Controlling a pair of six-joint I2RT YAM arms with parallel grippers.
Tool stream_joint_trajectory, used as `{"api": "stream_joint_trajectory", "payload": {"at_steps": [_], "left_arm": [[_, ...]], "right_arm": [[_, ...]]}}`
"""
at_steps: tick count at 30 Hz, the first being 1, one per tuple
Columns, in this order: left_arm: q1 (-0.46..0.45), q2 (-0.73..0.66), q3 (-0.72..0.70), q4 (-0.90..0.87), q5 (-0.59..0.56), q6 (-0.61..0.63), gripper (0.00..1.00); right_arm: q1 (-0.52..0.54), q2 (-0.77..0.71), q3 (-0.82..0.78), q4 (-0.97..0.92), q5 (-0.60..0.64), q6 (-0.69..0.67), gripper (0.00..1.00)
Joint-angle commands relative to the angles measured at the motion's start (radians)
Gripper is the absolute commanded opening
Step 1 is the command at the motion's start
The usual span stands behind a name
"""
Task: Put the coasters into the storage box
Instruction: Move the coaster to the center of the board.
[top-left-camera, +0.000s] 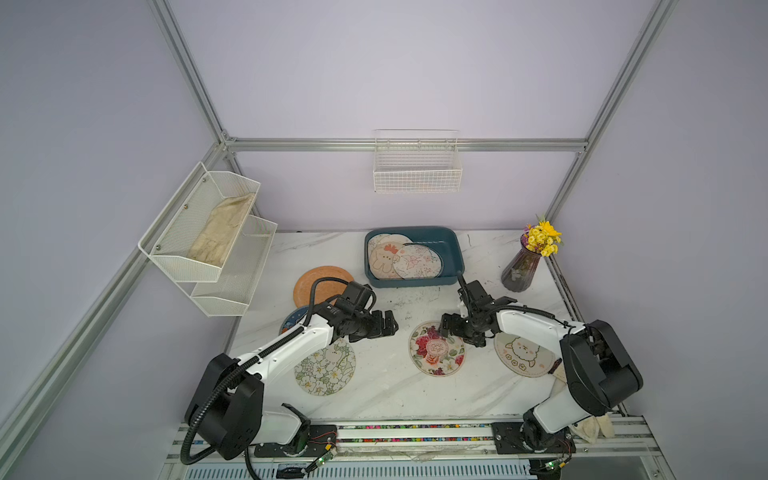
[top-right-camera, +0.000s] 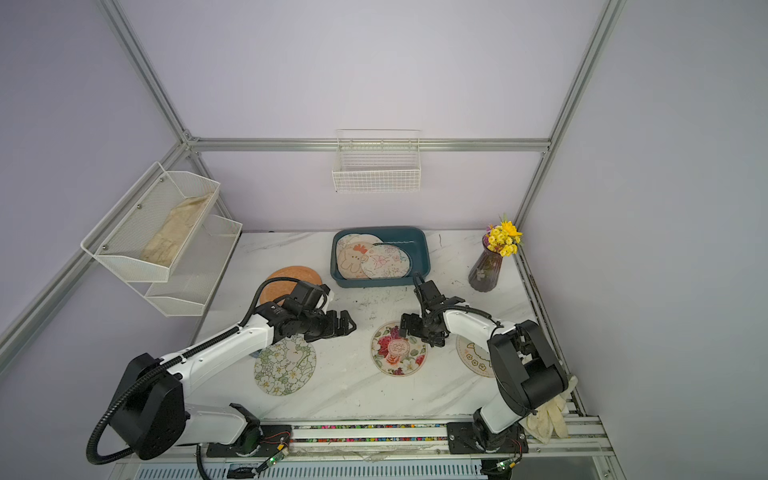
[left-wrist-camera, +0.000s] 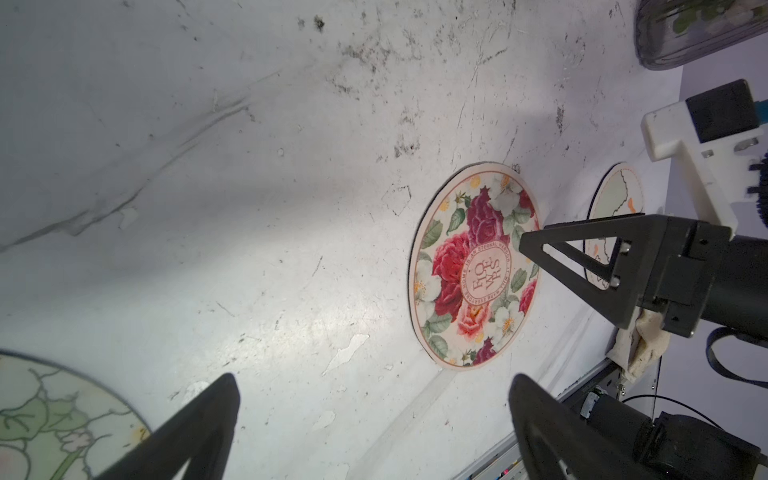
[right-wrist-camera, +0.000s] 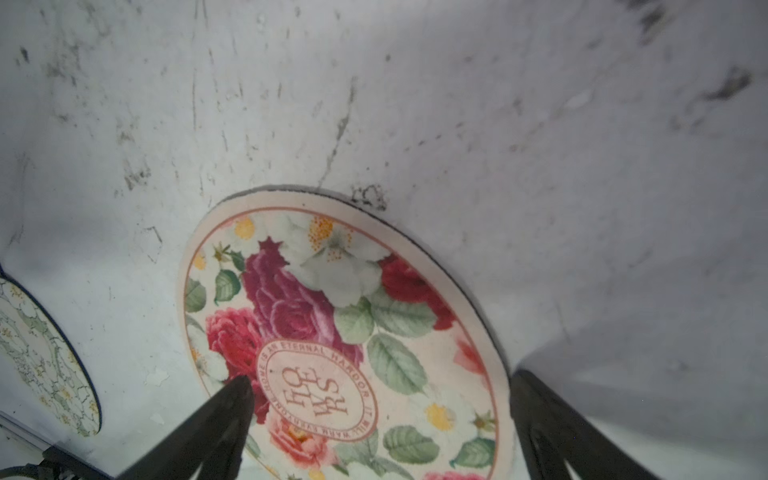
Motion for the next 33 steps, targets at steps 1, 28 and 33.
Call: {"api": "stream_joint_trajectory", "payload": {"at_steps": [1, 28, 33], "left_arm": [[-0.027, 0.021, -0.008, 0.025, 0.001, 0.019, 1.0], [-0.193, 0.276, 0.05, 0.038, -0.039, 0.021, 0.92], [-0.206, 0.296, 0.059, 0.043, -0.049, 0.004, 0.87]], "right_arm": [[0.044, 0.035, -0.018, -0.012, -0.048, 0.052, 0.97], [0.141, -0.032, -0.051, -0.085, 0.031, 0.02, 0.8], [0.142, -0.002, -0.052, -0.059, 0.028, -0.004, 0.69]]}}
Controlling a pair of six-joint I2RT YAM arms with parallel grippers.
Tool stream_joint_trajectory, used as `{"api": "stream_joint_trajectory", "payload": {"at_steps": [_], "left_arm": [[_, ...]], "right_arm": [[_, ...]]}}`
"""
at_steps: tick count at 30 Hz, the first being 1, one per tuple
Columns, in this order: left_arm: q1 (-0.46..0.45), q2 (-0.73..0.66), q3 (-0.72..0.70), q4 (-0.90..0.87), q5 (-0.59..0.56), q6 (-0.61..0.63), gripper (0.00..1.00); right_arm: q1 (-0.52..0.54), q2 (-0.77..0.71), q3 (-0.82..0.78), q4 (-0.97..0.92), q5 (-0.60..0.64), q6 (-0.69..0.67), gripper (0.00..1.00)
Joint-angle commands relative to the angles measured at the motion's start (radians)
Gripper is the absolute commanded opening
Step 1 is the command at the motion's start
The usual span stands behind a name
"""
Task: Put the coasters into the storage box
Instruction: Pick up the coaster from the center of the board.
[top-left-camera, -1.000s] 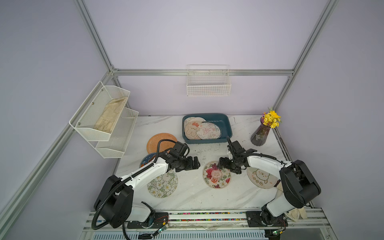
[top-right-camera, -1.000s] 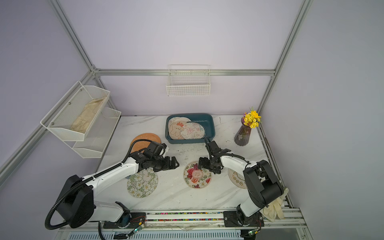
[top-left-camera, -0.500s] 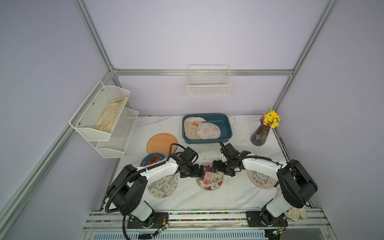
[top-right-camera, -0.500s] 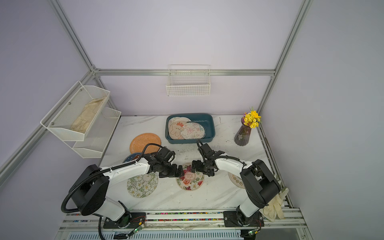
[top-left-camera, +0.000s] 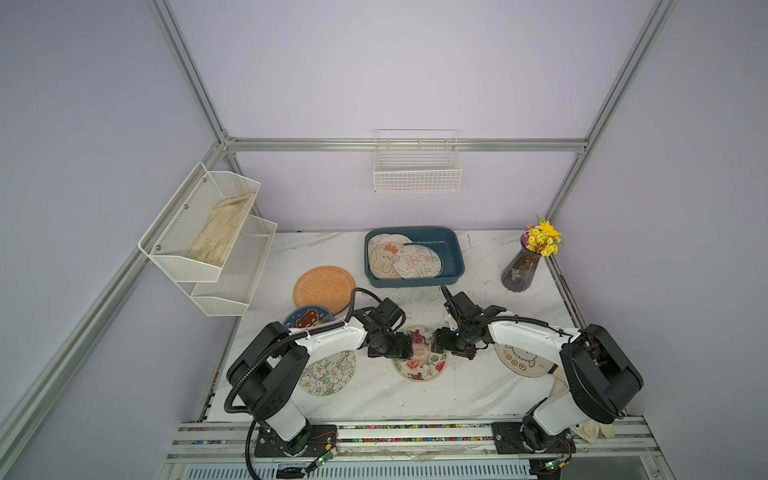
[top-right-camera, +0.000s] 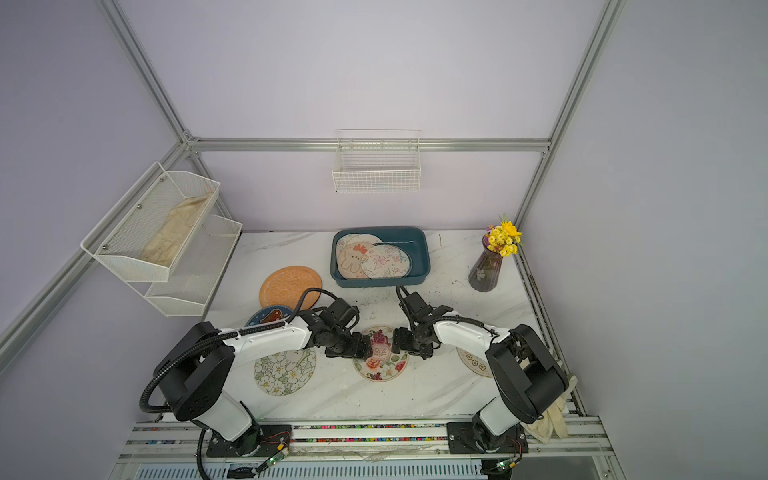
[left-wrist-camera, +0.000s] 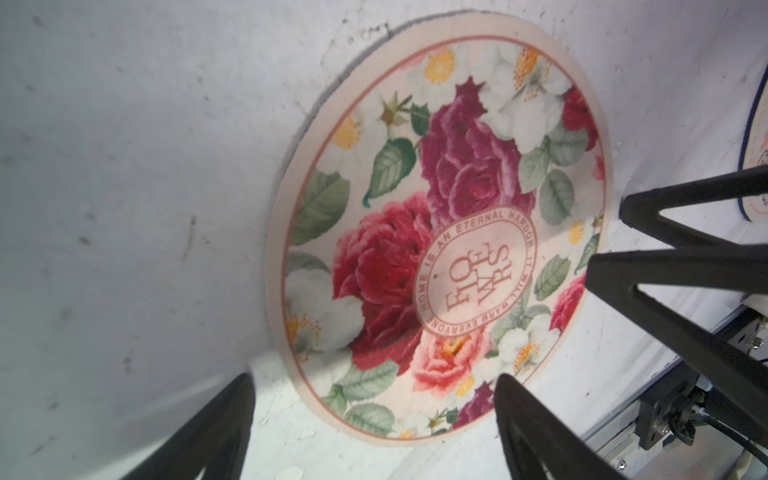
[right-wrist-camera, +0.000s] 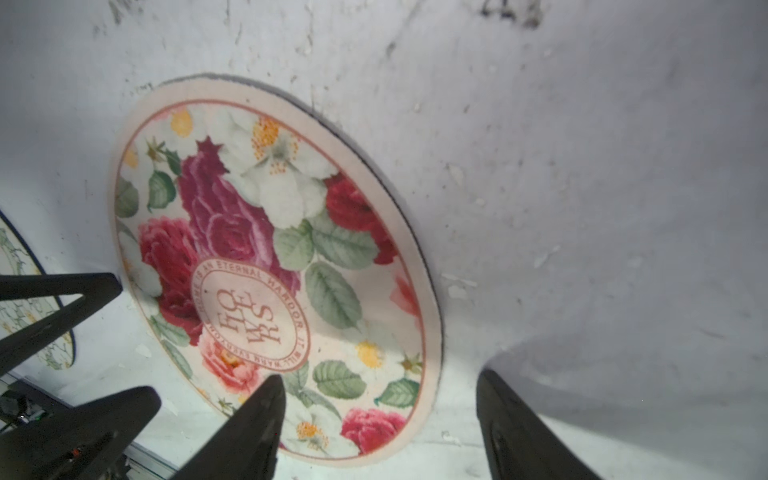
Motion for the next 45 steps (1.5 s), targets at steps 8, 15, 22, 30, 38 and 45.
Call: {"api": "stream_joint_trajectory", "payload": {"at_steps": [8, 15, 22, 30, 38, 45], "left_arm": [[-0.027, 0.061, 0.036, 0.005, -0.011, -0.034, 0.8], [-0.031, 0.07, 0.045, 0.006, -0.012, -0.037, 0.76], [-0.031, 0.065, 0.042, 0.006, -0.015, -0.036, 0.76], [-0.031, 0.038, 0.034, 0.005, -0.027, -0.031, 0.93], [-0.016, -0.026, 0.009, 0.008, -0.057, -0.041, 1.0], [0.01, -0.128, -0.043, 0.06, -0.07, -0.044, 1.0]], "right_arm": [[0.004, 0.072, 0.001, 0.017, 0.003, -0.022, 0.56], [0.005, 0.094, 0.01, 0.027, -0.007, -0.021, 0.49], [0.006, 0.098, 0.011, 0.031, -0.013, -0.019, 0.33], [0.005, 0.092, 0.035, 0.012, -0.032, -0.024, 0.0], [0.004, 0.034, 0.128, -0.065, -0.058, -0.024, 0.0], [0.005, 0.035, 0.305, -0.141, -0.092, -0.033, 0.0]]}}
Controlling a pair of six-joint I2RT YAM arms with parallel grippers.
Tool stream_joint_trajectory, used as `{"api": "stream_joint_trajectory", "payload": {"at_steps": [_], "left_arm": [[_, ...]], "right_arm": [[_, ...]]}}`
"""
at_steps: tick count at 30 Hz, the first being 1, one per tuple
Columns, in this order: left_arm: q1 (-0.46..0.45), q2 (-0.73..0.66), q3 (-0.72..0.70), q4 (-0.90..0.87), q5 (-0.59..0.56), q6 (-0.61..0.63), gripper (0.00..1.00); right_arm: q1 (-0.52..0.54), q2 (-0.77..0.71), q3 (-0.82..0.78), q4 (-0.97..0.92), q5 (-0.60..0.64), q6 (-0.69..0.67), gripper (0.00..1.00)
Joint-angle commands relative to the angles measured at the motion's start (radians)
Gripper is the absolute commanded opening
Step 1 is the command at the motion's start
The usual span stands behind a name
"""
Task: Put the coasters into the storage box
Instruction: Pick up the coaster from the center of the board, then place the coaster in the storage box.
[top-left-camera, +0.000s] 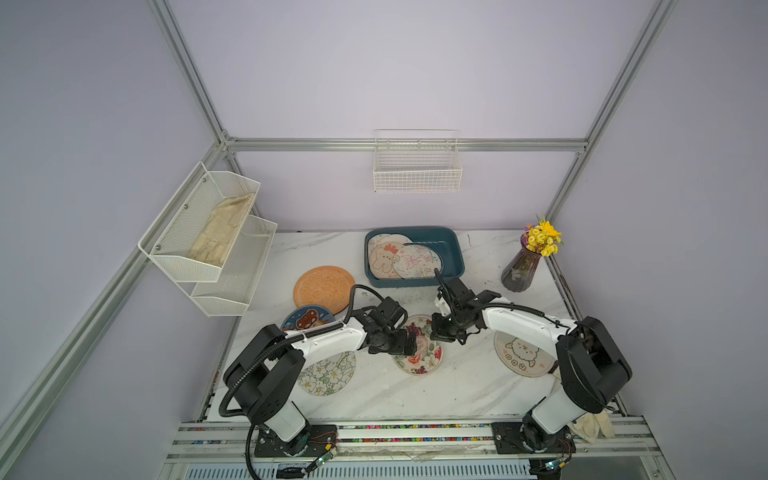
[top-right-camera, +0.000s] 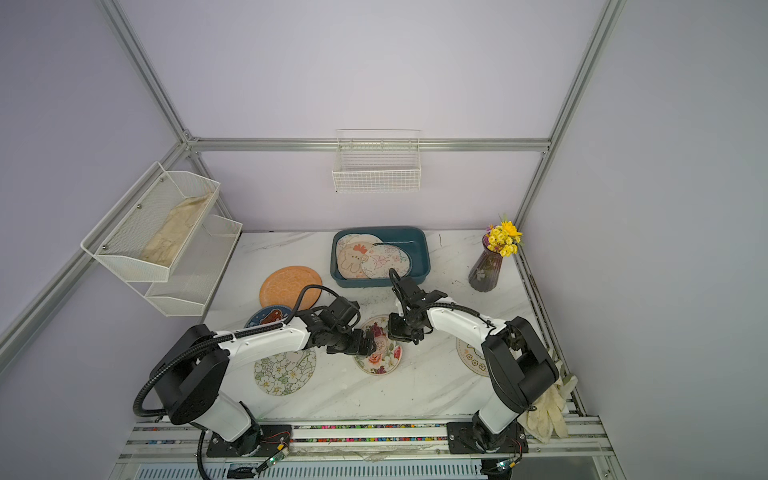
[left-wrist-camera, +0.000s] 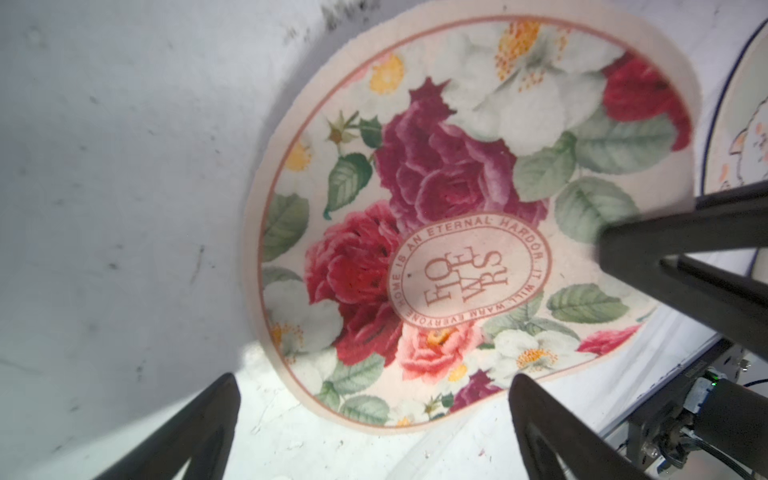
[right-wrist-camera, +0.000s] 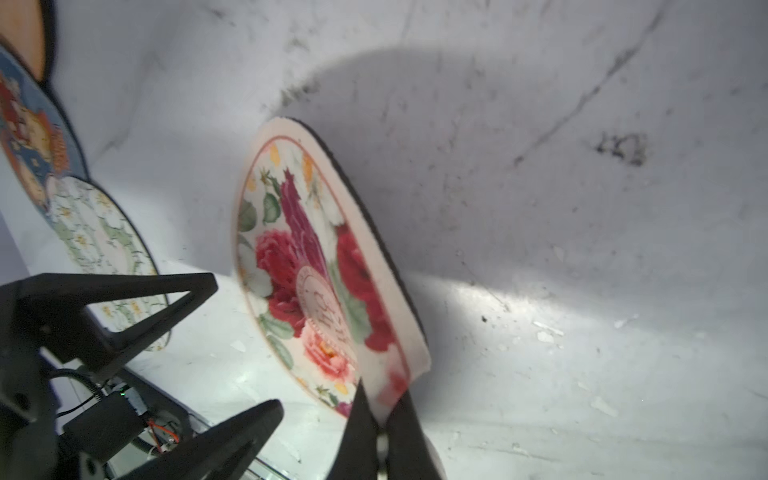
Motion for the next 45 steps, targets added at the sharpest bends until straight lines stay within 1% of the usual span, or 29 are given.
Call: {"api": "stream_joint_trajectory", "payload": {"at_steps": [1, 5, 10, 11, 16, 21, 25, 29, 32, 35, 40, 45], "left_arm": [[0.018, -0.079, -0.047, 0.035, -0.015, -0.017, 1.0], [0.04, -0.126, -0.054, 0.031, -0.023, -0.017, 1.0], [0.062, -0.148, -0.06, 0.011, -0.036, -0.016, 1.0], [0.067, -0.186, -0.06, 0.004, -0.038, -0.014, 1.0], [0.084, -0.213, -0.069, -0.003, -0.041, 0.0, 1.0], [0.099, -0.236, -0.082, -0.002, -0.051, 0.0, 1.0], [0.107, -0.248, -0.089, -0.014, -0.057, -0.002, 1.0], [0.118, -0.252, -0.089, -0.033, -0.063, -0.002, 1.0], [0.127, -0.253, -0.089, -0.042, -0.066, -0.002, 1.0], [0.132, -0.253, -0.089, -0.047, -0.066, -0.002, 1.0], [0.137, -0.252, -0.092, -0.049, -0.065, -0.006, 1.0], [0.137, -0.249, -0.092, -0.046, -0.065, -0.008, 1.0]], "right_arm": [[0.005, -0.023, 0.107, -0.066, -0.024, -0.008, 0.0], [0.005, 0.025, 0.261, -0.111, -0.027, -0.021, 0.0], [0.002, 0.13, 0.485, -0.175, -0.017, -0.071, 0.0], [0.0, 0.157, 0.536, -0.185, -0.017, -0.081, 0.0], [-0.022, 0.317, 0.786, -0.231, -0.019, -0.121, 0.0], [-0.038, 0.509, 1.057, -0.266, -0.027, -0.151, 0.0], [-0.056, 0.661, 1.271, -0.273, -0.026, -0.145, 0.0], [-0.09, 0.782, 1.43, -0.272, -0.021, -0.126, 0.0], [-0.125, 0.845, 1.482, -0.27, -0.016, -0.123, 0.0], [-0.167, 0.879, 1.475, -0.265, -0.011, -0.131, 0.0], [-0.234, 0.906, 1.407, -0.263, 0.005, -0.159, 0.0], [-0.277, 0.91, 1.34, -0.274, 0.04, -0.181, 0.0]]}}
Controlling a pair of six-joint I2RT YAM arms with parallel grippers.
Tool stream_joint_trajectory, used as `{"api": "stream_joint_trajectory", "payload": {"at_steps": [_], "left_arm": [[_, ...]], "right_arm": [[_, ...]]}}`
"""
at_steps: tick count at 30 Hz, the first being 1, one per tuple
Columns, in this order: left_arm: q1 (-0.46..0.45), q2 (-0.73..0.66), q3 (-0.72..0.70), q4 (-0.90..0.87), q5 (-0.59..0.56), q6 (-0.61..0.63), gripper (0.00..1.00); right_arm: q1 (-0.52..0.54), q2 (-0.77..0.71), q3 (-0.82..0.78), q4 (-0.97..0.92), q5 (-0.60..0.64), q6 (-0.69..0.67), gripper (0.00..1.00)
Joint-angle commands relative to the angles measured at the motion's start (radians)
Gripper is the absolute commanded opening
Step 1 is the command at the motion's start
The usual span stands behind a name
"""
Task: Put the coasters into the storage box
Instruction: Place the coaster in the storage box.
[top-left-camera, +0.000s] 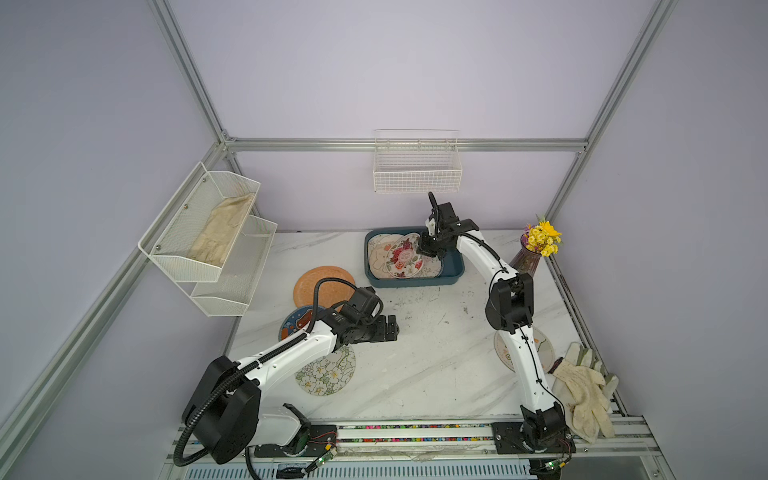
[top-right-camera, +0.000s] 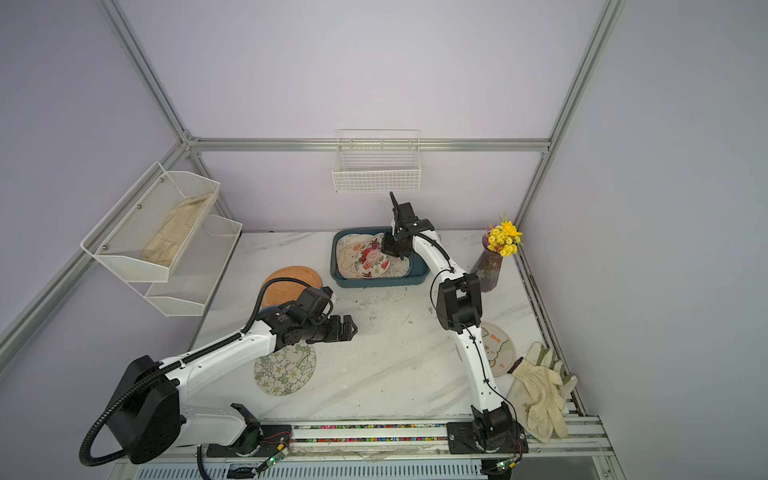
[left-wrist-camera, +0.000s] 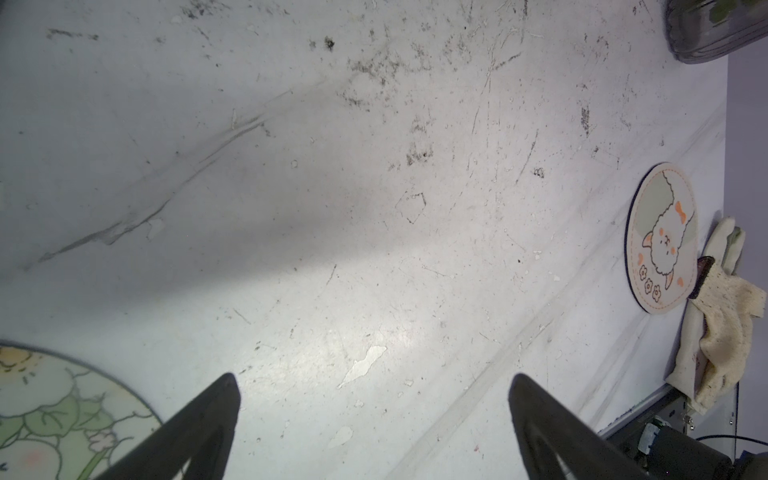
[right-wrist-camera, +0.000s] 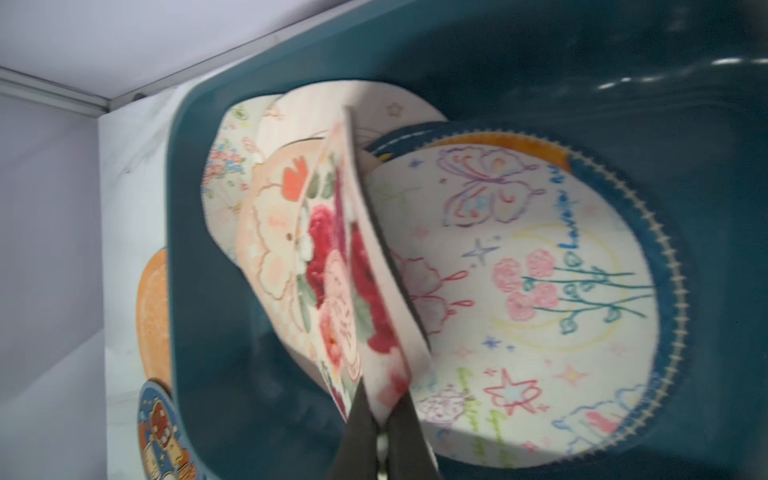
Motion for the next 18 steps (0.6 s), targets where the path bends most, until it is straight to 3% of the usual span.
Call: {"api": "stream_joint_trajectory", "payload": {"at_steps": [1, 3, 6, 9, 18], "left_arm": [[0.007, -0.025, -0.037, 0.0, -0.005, -0.008, 1.0], [0.007, -0.024, -0.036, -0.001, -0.005, -0.01, 1.0], [0.007, -0.026, -0.037, 0.0, -0.005, -0.012, 1.0], [0.007, -0.025, -0.036, 0.001, -0.003, -0.011, 1.0], [0.007, -0.021, -0.032, 0.007, 0.007, -0.01, 1.0]], "right_arm": [[-0.018, 0.012, -0.025, -0.038, 0.053, -0.039, 0.0], [-0.02, 0.006, -0.03, -0.062, 0.095, -0.057, 0.02], [-0.02, -0.026, -0.061, -0.068, 0.138, -0.073, 0.25], [-0.019, -0.064, -0.094, -0.071, 0.176, -0.085, 0.41], [-0.02, -0.198, -0.23, -0.051, 0.196, -0.111, 0.6]]}}
